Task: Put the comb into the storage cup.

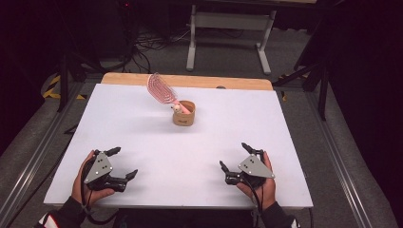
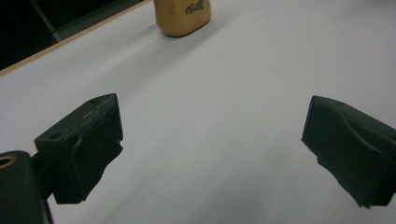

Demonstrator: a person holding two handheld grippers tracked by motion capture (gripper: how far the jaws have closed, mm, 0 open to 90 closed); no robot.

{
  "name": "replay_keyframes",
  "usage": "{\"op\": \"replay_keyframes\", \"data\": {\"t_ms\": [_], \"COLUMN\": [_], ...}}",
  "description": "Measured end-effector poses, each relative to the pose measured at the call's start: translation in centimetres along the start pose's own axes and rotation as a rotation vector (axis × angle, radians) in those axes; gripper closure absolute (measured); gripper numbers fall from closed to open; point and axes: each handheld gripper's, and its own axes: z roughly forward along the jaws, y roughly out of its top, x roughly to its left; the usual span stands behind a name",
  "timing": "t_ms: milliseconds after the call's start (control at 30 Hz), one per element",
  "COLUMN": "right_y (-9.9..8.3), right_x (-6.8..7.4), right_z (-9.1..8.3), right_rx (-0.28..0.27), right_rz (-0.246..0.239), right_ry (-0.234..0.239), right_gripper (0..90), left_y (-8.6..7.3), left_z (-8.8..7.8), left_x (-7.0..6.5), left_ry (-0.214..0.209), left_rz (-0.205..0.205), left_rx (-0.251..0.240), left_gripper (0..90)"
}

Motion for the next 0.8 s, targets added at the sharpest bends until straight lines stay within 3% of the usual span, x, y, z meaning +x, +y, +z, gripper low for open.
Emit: {"op": "replay_keyframes", "data": {"t_ms": [167, 800], "right_y": [-0.06, 0.04], "right_x": [-0.18, 0.12], "right_z": [-0.05, 0.12], "right_rx": [-0.004, 0.005], "right_rz": [0.005, -0.014], "right_ry": [0.001, -0.004], "right_gripper": [7.2, 7.2], "left_y": [0.24, 0.65], "left_z": [-0.09, -0.28], "left_x": [0.08, 0.04], "left_ry": [0.005, 0.004], "left_rz": [-0.012, 0.005], "left_rx": [-0.015, -0.032], "left_gripper": [6.0, 6.2]}}
